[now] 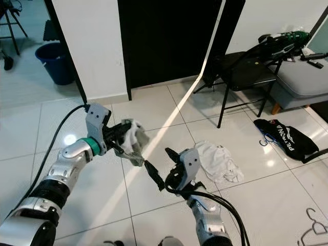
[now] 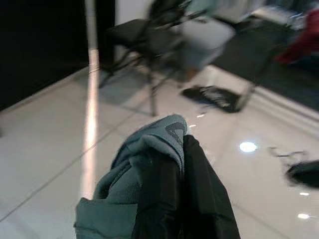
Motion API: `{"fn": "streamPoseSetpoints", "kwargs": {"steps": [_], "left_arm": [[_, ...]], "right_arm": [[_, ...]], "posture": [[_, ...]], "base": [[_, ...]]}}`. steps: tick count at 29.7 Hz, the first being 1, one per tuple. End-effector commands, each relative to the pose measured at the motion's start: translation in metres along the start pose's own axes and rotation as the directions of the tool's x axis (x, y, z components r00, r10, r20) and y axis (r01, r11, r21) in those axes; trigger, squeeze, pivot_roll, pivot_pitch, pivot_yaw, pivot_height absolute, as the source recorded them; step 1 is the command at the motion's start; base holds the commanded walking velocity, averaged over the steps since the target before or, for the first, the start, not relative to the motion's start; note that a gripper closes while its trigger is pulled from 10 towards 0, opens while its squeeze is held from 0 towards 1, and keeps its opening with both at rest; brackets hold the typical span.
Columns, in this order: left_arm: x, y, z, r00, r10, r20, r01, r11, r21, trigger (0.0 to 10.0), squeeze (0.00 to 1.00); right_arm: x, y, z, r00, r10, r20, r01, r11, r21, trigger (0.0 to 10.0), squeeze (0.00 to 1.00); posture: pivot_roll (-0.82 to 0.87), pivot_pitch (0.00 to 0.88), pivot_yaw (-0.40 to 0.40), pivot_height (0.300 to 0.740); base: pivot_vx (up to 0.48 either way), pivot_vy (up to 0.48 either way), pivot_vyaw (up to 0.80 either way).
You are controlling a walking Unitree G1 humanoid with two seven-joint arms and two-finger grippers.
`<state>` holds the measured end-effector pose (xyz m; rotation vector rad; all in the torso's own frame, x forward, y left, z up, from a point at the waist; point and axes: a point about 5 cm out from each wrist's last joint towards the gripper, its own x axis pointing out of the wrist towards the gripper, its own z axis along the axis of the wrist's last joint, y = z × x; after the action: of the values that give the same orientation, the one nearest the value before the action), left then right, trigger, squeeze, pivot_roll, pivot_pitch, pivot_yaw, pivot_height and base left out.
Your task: Hang hanger
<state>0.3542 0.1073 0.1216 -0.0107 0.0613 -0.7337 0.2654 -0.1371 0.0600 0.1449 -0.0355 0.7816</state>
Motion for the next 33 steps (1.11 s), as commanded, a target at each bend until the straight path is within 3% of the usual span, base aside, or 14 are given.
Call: {"fn": "streamPoseSetpoints", "kwargs": {"steps": [1,9,14,17,21,23,24,26,33], "left_arm": [[-0.001,0.000,0.000,1.000,-0.025,0.003,0.025,0.999,-0.025,10.0,0.00],[0.004,-0.005,0.006,0.997,-0.072,0.014,0.073,0.995,-0.073,10.0,0.00],[0.010,-0.009,0.017,0.997,-0.076,0.015,0.077,0.996,-0.046,10.0,0.00],[0.014,-0.010,0.027,0.995,-0.095,0.019,0.096,0.993,-0.063,10.0,0.00],[0.014,-0.013,0.032,0.993,-0.118,0.025,0.120,0.991,-0.060,10.0,0.00],[0.014,-0.015,0.035,0.990,-0.138,0.026,0.140,0.989,-0.057,10.0,0.00],[0.012,-0.016,0.040,0.986,-0.165,0.025,0.166,0.985,-0.054,10.0,0.00],[0.011,-0.017,0.042,0.985,-0.172,0.024,0.173,0.983,-0.053,10.0,0.00],[0.005,-0.011,0.046,0.989,-0.147,0.019,0.148,0.988,-0.055,10.0,0.00]], "right_arm": [[-0.006,0.001,-0.001,0.999,0.045,-0.010,-0.045,0.998,0.042,10.0,1.00],[-0.010,0.004,0.002,0.988,0.150,-0.033,-0.147,0.987,0.069,10.0,1.00],[0.007,0.011,0.002,0.977,0.210,-0.048,-0.207,0.977,0.055,10.0,1.00],[0.024,0.013,0.000,0.970,0.224,-0.097,-0.226,0.974,-0.015,10.0,1.00],[0.030,0.011,0.001,0.975,0.200,-0.097,-0.205,0.978,-0.040,10.0,1.00],[0.034,0.008,0.002,0.981,0.167,-0.101,-0.175,0.981,-0.079,10.0,1.00],[0.040,0.003,0.006,0.989,0.109,-0.096,-0.122,0.982,-0.145,10.0,1.00],[0.042,0.001,0.008,0.992,0.086,-0.090,-0.101,0.981,-0.168,10.0,1.00],[0.043,-0.008,0.024,1.000,-0.009,0.011,0.012,0.967,-0.255,10.0,1.00]], "posture": [[-0.03,0.063,0.033,0.740],[-0.04,0.066,0.039,0.740],[-0.03,0.070,0.037,0.740],[-0.02,0.070,0.036,0.740],[-0.02,0.071,0.035,0.740],[-0.01,0.073,0.032,0.740],[-0.01,0.074,0.032,0.740],[-0.01,0.074,0.032,0.740],[0.00,0.087,0.028,0.740]], "base": [[0.000,0.000,0.00],[0.000,0.000,0.00],[0.000,0.000,0.00],[0.000,0.000,0.00],[0.000,0.000,0.00],[0.000,0.000,0.00],[0.000,0.000,0.00],[0.000,0.000,0.00],[0.000,0.000,0.00]]}}
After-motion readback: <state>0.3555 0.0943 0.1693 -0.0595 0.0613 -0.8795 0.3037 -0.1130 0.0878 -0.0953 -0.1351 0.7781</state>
